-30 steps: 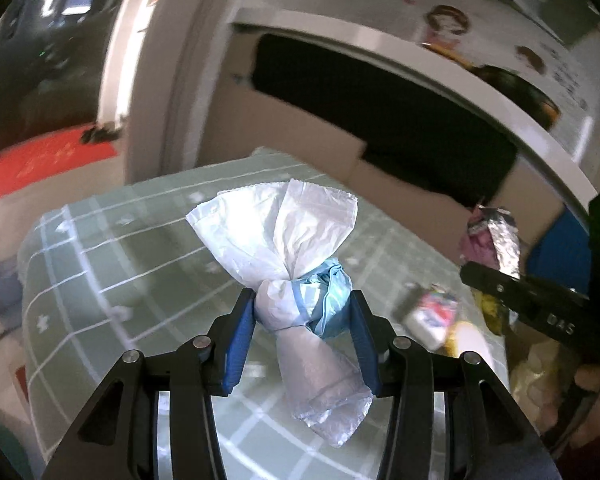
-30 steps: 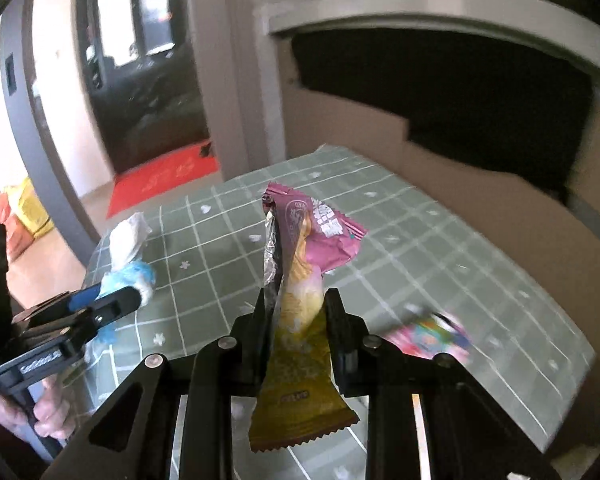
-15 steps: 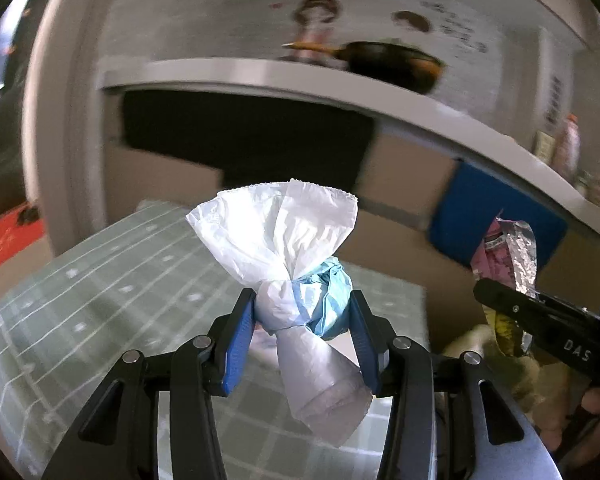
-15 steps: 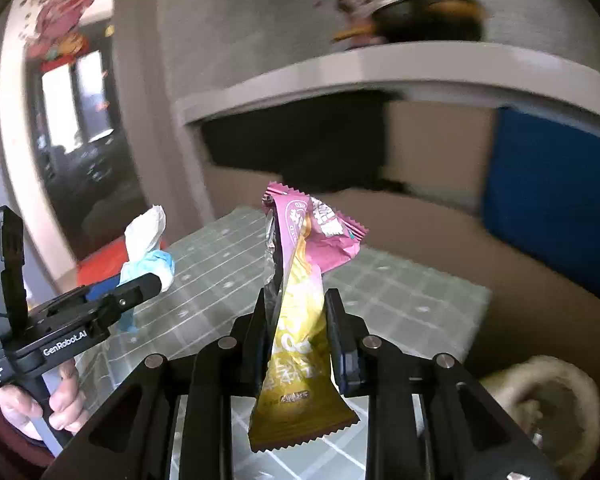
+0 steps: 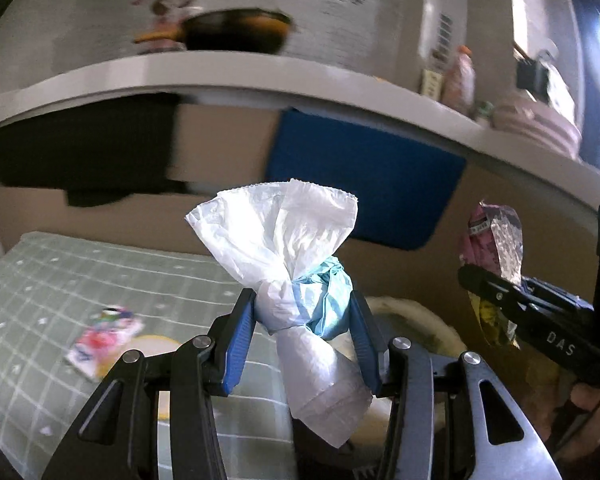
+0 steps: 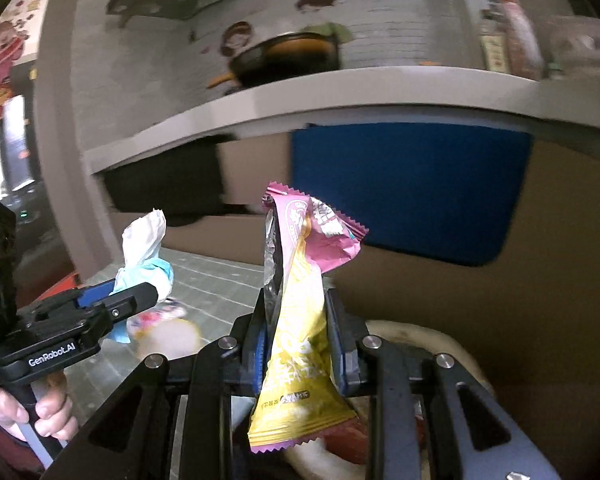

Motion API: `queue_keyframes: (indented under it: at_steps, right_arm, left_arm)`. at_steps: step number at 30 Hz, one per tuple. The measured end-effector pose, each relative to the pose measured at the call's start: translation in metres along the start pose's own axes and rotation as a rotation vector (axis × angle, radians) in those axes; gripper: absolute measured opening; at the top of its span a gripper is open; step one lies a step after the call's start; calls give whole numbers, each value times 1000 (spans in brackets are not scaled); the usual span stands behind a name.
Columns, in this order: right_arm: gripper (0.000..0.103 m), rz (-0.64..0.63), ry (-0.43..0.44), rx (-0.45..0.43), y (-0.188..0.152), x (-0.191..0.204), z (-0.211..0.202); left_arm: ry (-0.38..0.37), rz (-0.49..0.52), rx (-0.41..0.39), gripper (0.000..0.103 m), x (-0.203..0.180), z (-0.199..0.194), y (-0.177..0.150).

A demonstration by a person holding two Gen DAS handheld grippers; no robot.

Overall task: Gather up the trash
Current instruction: 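Lift the tissue bundle and foil wrapper and carry both tools over the trash bin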

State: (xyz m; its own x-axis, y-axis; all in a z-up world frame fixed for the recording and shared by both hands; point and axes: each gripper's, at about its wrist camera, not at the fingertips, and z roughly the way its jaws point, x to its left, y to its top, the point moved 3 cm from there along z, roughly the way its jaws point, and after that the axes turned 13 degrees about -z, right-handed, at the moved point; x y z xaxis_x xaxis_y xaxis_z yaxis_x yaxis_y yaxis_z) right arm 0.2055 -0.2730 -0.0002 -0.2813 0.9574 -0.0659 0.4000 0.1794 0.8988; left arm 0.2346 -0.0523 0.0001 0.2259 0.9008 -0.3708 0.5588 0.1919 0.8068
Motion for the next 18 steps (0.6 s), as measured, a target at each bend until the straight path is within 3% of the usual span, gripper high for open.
queue_keyframes:
  at_steps: [6, 18]
  right_arm:
    - [24, 68, -63, 28, -27, -38, -2]
    - [24, 162, -108, 84, -67, -80, 8]
  left_arm:
    - [-14, 53, 66, 47, -35, 32, -18]
    - [-26, 106, 137, 47, -60, 69, -45]
